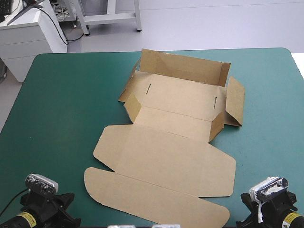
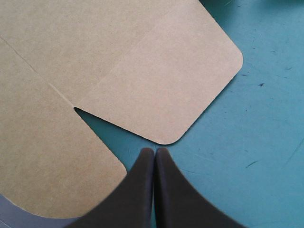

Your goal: Fold the box

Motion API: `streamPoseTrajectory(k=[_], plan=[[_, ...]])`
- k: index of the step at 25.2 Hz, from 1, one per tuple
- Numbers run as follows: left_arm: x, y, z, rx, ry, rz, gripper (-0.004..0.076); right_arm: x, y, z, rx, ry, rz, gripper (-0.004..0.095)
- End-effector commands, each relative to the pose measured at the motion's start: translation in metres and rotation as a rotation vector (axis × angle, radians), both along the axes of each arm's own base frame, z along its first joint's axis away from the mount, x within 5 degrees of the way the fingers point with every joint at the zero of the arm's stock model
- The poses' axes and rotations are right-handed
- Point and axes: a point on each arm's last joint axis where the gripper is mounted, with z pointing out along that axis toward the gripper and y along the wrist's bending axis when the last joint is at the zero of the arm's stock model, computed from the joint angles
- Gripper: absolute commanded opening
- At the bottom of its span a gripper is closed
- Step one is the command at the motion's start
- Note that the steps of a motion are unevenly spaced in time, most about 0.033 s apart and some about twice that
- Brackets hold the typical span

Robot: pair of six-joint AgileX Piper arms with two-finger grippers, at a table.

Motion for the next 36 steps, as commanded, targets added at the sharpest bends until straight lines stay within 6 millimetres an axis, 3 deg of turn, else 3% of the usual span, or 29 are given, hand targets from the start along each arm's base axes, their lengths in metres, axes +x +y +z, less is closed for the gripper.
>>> streamPoseTrajectory(k=[1, 14, 17, 22, 28, 30, 36], plan=[[0.0036, -0.0023, 0.0105, -0.042, -0.056, 0.005, -0.0009, 0.0030, 0.0016, 0.0106, 0.035, -0.056, -0.006, -0.0017], [0.0036, -0.0023, 0.0105, -0.042, -0.056, 0.005, -0.0009, 0.0029, 0.0017, 0.0106, 0.033, -0.058, -0.003, -0.0015], [0.0036, -0.0023, 0.0105, -0.042, -0.056, 0.005, -0.0009, 0.0029, 0.0017, 0.0106, 0.033, -0.058, -0.003, 0.0027], [0.0036, -0.0023, 0.0105, -0.042, -0.056, 0.005, -0.0009, 0.0029, 0.0018, 0.0106, 0.028, -0.061, 0.003, 0.0259], [0.0036, -0.0023, 0.0105, -0.042, -0.056, 0.005, -0.0009, 0.0030, 0.0015, 0.0106, 0.025, -0.062, 0.001, 0.0756], [0.0036, -0.0023, 0.0105, -0.042, -0.056, 0.005, -0.0009, 0.0034, 0.0009, 0.0106, 0.027, -0.061, -0.010, 0.0829], [0.0036, -0.0023, 0.0105, -0.042, -0.056, 0.005, -0.0009, 0.0040, -0.0005, 0.0104, 0.026, -0.058, -0.033, 0.0833]])
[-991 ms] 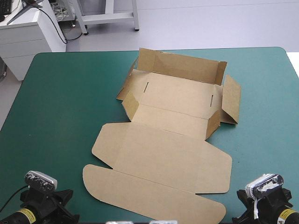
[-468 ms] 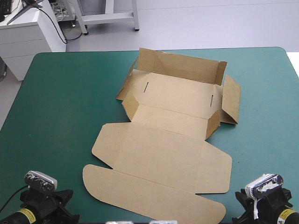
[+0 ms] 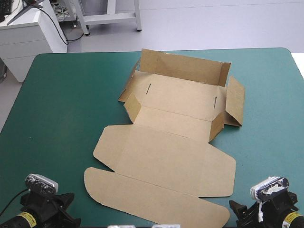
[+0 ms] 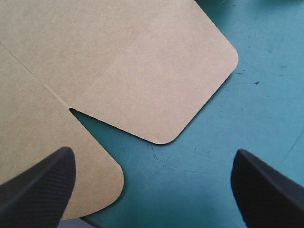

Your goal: Fold the box

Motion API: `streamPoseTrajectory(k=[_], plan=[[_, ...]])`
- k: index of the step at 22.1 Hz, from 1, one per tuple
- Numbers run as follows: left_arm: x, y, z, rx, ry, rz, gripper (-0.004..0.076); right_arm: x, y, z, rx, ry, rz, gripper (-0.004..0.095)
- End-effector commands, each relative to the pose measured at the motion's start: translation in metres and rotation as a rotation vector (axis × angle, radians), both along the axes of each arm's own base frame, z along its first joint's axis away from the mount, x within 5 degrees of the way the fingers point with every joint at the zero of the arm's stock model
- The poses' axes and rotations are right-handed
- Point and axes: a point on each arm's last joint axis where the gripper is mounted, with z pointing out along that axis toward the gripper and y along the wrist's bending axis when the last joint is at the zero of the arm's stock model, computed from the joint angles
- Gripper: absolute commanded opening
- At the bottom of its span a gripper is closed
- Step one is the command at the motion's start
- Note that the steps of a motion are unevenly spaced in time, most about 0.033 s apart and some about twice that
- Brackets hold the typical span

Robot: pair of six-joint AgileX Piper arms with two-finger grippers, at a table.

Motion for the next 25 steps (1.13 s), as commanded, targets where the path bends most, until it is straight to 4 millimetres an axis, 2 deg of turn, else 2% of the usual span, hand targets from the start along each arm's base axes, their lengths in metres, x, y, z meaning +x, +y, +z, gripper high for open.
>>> streamPoseTrajectory(k=[1, 10, 12, 16, 20, 25], plan=[[0.004, -0.002, 0.011, -0.043, -0.057, 0.005, -0.0009, 0.003, 0.001, 0.011, 0.028, -0.061, -0.017, 0.0833], [0.004, -0.002, 0.011, -0.043, -0.057, 0.005, -0.0009, 0.003, 0.000, 0.017, 0.036, -0.083, -0.023, 0.0833], [0.004, -0.002, 0.011, -0.043, -0.057, 0.005, -0.0009, 0.003, 0.000, 0.025, 0.041, -0.090, -0.023, 0.0833], [0.004, -0.002, 0.011, -0.043, -0.057, 0.005, -0.0009, 0.011, 0.003, 0.054, 0.032, -0.050, -0.032, 0.0833], [0.004, -0.002, 0.011, -0.046, -0.055, 0.012, -0.0009, 0.042, 0.014, 0.077, 0.011, 0.044, -0.050, 0.0833], [0.004, -0.002, 0.011, -0.044, -0.056, 0.009, -0.0009, 0.080, 0.024, 0.084, -0.021, 0.093, -0.099, 0.0833]])
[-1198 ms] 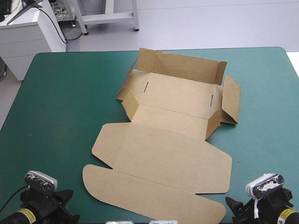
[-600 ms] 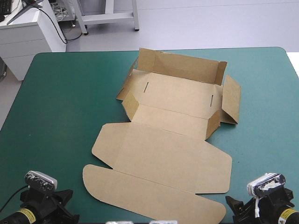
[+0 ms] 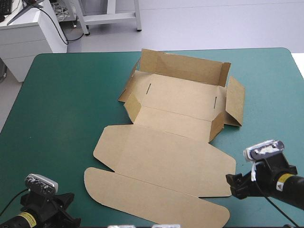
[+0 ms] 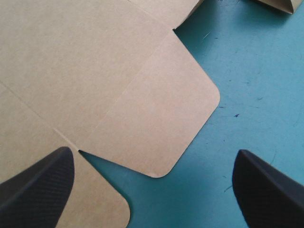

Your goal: Fold the box

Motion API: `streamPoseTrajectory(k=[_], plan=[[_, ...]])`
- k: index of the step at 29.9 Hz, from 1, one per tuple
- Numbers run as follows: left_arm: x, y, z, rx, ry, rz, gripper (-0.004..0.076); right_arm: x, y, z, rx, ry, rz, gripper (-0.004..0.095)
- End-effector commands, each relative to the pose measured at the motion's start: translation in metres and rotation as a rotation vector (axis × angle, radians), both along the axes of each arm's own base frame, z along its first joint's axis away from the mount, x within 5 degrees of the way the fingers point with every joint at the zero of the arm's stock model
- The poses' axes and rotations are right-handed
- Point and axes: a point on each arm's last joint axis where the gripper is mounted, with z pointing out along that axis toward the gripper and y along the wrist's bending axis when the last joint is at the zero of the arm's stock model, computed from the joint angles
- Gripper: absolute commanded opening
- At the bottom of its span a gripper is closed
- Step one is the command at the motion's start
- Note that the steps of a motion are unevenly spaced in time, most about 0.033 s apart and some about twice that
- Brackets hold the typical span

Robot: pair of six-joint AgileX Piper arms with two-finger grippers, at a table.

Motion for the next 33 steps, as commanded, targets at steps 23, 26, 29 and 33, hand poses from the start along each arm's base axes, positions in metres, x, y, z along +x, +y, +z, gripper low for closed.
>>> streamPoseTrajectory(k=[23, 26, 29, 33], plan=[[0.004, -0.002, 0.011, -0.041, -0.058, 0.006, -0.0009, 0.137, 0.037, 0.003, 0.083, 0.049, -0.278, 0.0833], [0.004, -0.002, 0.011, -0.041, -0.058, 0.006, -0.0009, 0.160, 0.034, -0.002, 0.097, 0.077, -0.330, 0.0833], [0.004, -0.002, 0.011, -0.041, -0.058, 0.006, -0.0009, 0.180, 0.029, -0.008, 0.096, 0.123, -0.342, 0.0833], [0.004, -0.002, 0.011, -0.041, -0.058, 0.006, -0.0009, 0.203, 0.030, -0.021, 0.106, 0.191, -0.312, 0.0833]])
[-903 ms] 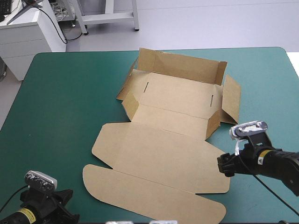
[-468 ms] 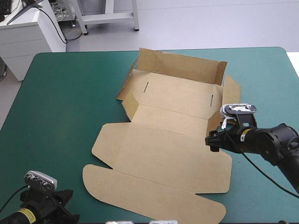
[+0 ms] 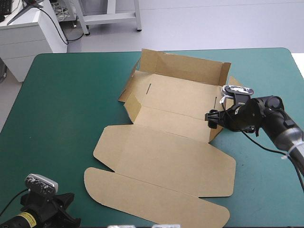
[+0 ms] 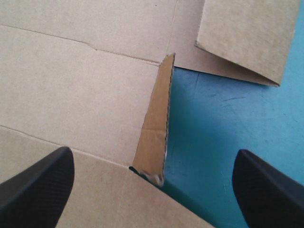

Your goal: Fold the box

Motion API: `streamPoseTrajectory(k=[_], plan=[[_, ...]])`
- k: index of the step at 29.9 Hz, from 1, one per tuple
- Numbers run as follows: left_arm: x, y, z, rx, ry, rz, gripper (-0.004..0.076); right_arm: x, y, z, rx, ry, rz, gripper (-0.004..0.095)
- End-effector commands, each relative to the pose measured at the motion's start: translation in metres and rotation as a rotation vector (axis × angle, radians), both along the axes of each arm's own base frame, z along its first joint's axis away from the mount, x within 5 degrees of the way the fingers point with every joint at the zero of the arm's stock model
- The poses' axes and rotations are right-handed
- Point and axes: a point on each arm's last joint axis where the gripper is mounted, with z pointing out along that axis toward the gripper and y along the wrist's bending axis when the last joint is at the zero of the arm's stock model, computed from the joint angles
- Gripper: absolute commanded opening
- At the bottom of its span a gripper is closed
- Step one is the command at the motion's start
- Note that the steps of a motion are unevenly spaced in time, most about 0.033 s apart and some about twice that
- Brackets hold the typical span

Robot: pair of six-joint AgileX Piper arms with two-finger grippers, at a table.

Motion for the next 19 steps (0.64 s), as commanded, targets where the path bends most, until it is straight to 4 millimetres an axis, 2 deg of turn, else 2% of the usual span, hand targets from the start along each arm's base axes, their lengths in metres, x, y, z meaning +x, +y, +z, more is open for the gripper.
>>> streamPoseTrajectory(k=[1, 6, 9, 12, 16, 19], plan=[[0.004, -0.002, 0.011, -0.041, -0.057, 0.006, -0.0009, 0.018, 0.001, 0.007, 0.022, -0.034, 0.031, 0.0833], [0.004, -0.002, 0.011, -0.041, -0.057, 0.006, -0.0009, 0.040, 0.006, -0.022, 0.007, 0.065, 0.033, 0.0817], [0.004, -0.002, 0.011, -0.041, -0.057, 0.006, -0.0009, 0.046, 0.010, -0.038, 0.027, 0.126, 0.027, 0.0733], [0.004, -0.002, 0.011, -0.041, -0.057, 0.006, -0.0009, 0.050, 0.013, -0.046, 0.050, 0.159, 0.023, 0.0528], [0.004, -0.002, 0.011, -0.041, -0.057, 0.006, -0.0009, 0.051, 0.014, -0.045, 0.057, 0.140, 0.025, 0.0207], [0.004, -0.002, 0.011, -0.041, -0.057, 0.006, -0.0009, 0.051, 0.014, -0.045, 0.050, 0.138, 0.041, 0.0019]])
